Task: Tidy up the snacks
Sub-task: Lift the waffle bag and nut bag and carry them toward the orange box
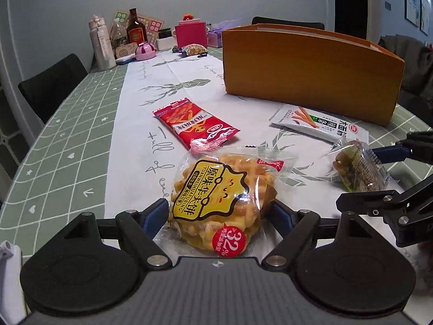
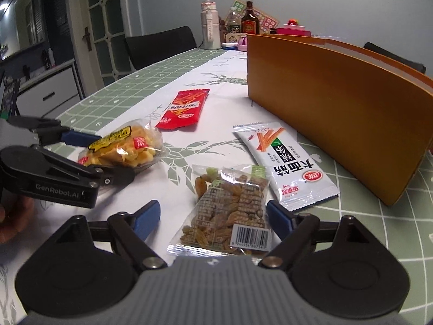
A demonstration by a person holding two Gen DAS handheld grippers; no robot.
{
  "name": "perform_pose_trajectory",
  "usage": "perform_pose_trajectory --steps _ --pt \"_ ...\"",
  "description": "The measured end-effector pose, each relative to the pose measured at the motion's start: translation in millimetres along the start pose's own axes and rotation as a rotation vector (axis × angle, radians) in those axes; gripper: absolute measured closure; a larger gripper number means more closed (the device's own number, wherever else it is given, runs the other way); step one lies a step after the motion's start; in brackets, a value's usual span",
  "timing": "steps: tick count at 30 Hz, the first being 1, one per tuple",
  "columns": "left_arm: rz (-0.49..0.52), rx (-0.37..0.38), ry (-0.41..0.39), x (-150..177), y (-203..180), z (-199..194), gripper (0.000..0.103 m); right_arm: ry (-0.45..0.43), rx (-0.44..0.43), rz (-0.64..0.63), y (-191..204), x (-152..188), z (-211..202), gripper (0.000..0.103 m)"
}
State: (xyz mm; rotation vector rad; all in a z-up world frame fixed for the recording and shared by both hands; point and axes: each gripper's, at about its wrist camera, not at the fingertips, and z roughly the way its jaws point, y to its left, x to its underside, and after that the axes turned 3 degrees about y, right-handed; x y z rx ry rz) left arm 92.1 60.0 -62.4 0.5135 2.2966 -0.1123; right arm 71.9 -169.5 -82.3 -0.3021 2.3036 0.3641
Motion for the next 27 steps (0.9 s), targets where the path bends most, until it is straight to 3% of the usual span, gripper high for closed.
perform_pose_trajectory --steps 6,8,9,11,20,27 --pt "-0.072 0.022 0.016 0 8 5 0.002 -0.015 0.015 0.006 1 3 -2 0.019" --pt "-0.078 0.018 0.026 -2 8 6 0.002 -0.014 0.026 0.002 2 3 -3 0.023" --pt "-0.078 0.013 0.035 -3 7 6 0.002 -0.018 0.029 0.0 2 4 -4 0.029" --pt "-0.078 0.014 0.043 -5 6 5 0.008 -0.023 0.037 -0.005 1 4 -5 0.04" --pt "-0.091 0.024 0.025 -7 4 -4 0.024 -0.018 0.001 0.0 -1 9 -14 0.046" --pt "-0.087 0.037 0.018 -10 -2 -11 0.028 -0.009 -0.011 -0.019 3 7 -17 0.05"
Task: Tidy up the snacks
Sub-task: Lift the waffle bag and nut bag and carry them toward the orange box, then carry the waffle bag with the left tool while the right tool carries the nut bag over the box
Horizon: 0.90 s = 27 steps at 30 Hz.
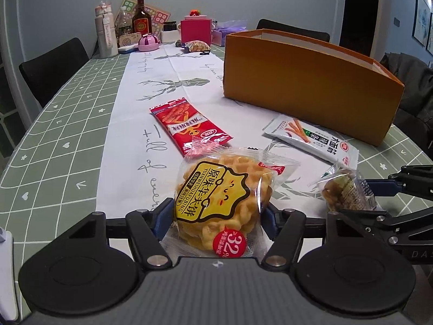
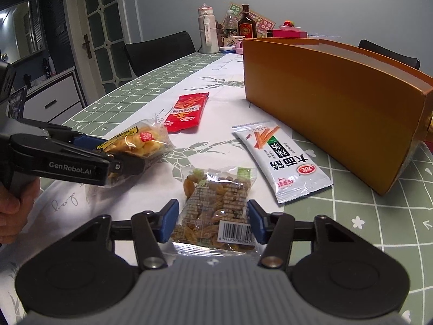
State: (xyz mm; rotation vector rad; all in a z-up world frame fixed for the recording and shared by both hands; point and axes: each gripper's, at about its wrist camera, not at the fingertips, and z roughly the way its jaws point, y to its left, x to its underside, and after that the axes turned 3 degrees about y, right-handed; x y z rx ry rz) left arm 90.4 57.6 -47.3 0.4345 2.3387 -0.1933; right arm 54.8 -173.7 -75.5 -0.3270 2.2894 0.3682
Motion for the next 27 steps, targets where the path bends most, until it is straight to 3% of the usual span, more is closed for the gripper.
perform_pose_trajectory --steps 12,15,19,20,21,23,24,25,27 --pt "0.008 0.017 -0.022 -15 -7 -15 0.029 0.018 0.019 0.018 -3 -12 -10 0.053" --pt "0.013 0.023 -0.031 -22 -11 -17 0.029 0.006 0.015 0.029 -9 -18 -20 0.063" --pt "0.027 0.03 -0.045 -32 -19 -19 0.029 0.013 0.026 0.04 -19 -23 -26 0.091" --pt "0.029 0.03 -0.046 -34 -21 -18 0.029 0.027 0.027 0.043 -21 -23 -24 0.091" --pt "0.03 0.03 -0.046 -36 -22 -18 0.029 0.046 0.015 0.046 -23 -22 -23 0.086" --pt "0.023 0.033 -0.048 -37 -25 -17 0.029 0.052 0.013 0.042 -25 -19 -23 0.065" --pt "0.018 0.034 -0.046 -37 -26 -17 0.029 0.046 0.015 0.036 -24 -16 -24 0.04" --pt "0.013 0.035 -0.044 -36 -26 -17 0.029 0.039 0.008 0.033 -25 -13 -26 0.03" --pt "0.008 0.038 -0.035 -33 -29 -16 0.029 0.041 -0.012 0.046 -26 -10 -27 0.032"
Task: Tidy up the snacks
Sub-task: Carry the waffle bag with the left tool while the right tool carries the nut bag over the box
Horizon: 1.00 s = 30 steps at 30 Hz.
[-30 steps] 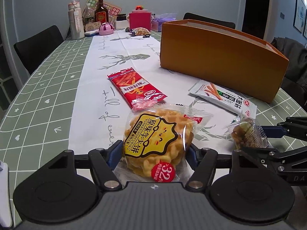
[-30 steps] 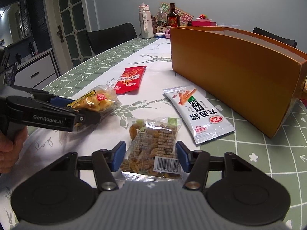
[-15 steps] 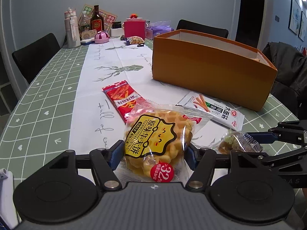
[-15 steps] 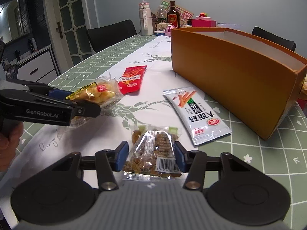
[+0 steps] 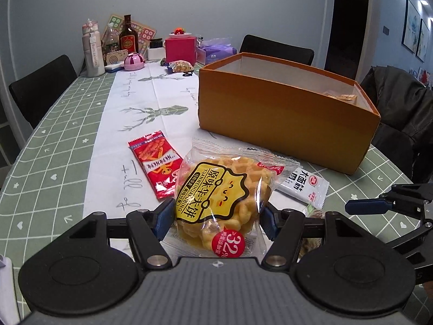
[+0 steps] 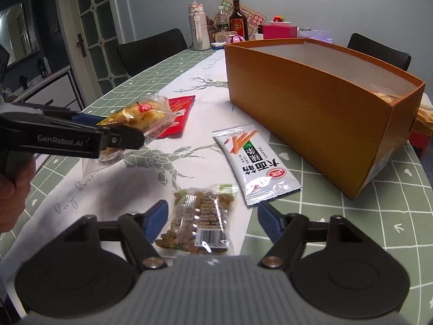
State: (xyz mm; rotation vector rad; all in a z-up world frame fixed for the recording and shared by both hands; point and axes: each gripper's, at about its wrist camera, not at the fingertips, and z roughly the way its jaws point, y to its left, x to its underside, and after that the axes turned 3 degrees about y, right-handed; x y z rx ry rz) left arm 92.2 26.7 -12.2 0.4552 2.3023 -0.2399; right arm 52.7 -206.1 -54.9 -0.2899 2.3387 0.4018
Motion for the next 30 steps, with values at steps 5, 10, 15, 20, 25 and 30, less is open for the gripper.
perform_pose_trajectory --steps 5,10,15,20,25,30 --pt "0.003 -0.006 0.022 7 -4 1 0.029 0.016 -0.019 0.01 4 1 9 0.036" --pt "0.002 -0.011 0.024 9 -2 -4 0.029 0.037 0.021 -0.027 13 4 16 0.056" --pt "-0.005 -0.011 0.008 4 3 -9 0.029 0.048 0.01 0.004 6 -3 11 0.067" --pt "-0.009 0.0 -0.014 -4 4 -13 0.029 0.022 0.007 0.035 -2 -14 -3 0.068" --pt "0.037 0.013 -0.04 -22 -6 -15 0.029 -0.047 0.022 0.016 -10 -38 -30 0.068" --pt "0.111 0.031 -0.074 -47 -27 -15 0.029 -0.113 0.038 -0.008 -23 -69 -53 0.068"
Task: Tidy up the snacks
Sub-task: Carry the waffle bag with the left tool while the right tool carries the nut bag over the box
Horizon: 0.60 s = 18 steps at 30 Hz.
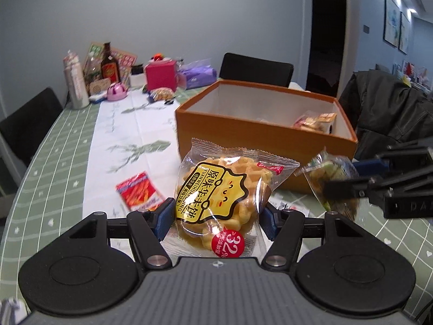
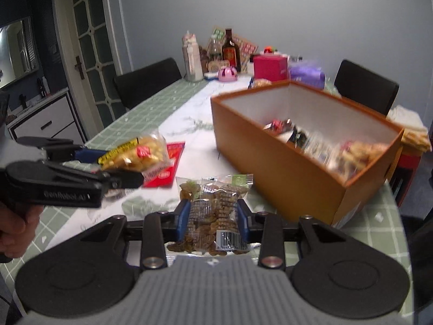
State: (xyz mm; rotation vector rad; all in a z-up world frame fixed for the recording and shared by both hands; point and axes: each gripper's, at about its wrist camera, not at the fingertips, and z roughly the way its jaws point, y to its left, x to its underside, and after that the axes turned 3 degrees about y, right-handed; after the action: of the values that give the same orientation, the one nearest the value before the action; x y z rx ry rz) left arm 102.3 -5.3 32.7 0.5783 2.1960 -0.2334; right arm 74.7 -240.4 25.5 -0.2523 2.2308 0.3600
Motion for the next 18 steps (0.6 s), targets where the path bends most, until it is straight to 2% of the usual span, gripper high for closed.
perform_pose_trajectory --steps 9,18 --pt "0.114 0.014 -0.054 -57 -25 15 0.03 -0.033 0.048 -0.021 -28 -43 -5 0.068" --pt "0.169 0.014 -0.008 -107 -42 59 0.03 -0.003 0.078 0.052 -73 -76 11 0.068"
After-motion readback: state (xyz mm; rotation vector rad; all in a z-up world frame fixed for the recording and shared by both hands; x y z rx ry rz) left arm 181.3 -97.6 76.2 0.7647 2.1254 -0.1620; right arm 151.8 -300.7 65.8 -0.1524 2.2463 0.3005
